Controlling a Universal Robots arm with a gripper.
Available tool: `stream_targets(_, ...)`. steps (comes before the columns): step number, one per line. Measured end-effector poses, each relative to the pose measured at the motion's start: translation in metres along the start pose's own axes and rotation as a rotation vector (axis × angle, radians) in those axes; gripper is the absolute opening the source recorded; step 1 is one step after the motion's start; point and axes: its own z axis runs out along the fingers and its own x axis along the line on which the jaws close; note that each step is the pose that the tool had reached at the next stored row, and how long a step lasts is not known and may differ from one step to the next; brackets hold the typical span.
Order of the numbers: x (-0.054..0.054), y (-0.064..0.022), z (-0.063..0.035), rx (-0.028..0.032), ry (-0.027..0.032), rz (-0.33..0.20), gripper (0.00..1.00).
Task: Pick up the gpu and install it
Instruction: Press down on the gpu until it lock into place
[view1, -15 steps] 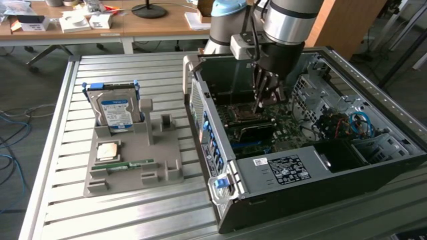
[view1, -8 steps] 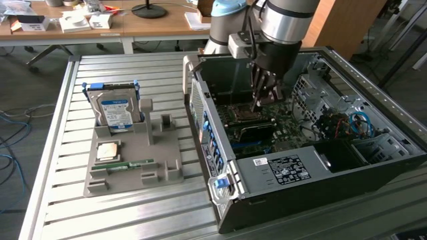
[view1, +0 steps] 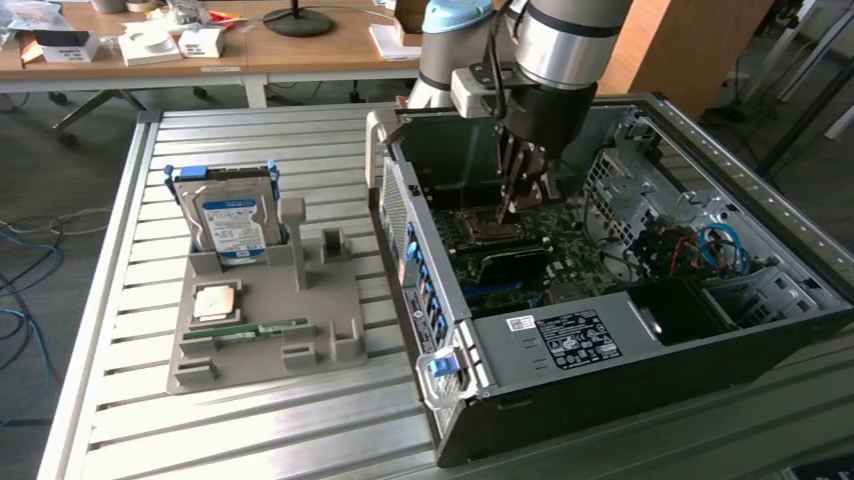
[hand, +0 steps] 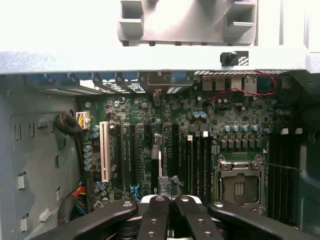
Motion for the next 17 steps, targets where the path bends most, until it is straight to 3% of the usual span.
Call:
stream_targets(5,0.0,0.0,0.0014,0.0002,-0.0004,0.0,0.11)
stream_targets(17,0.0,0.0005,0.0219,0.0001,-0.0002,0.0,0.11)
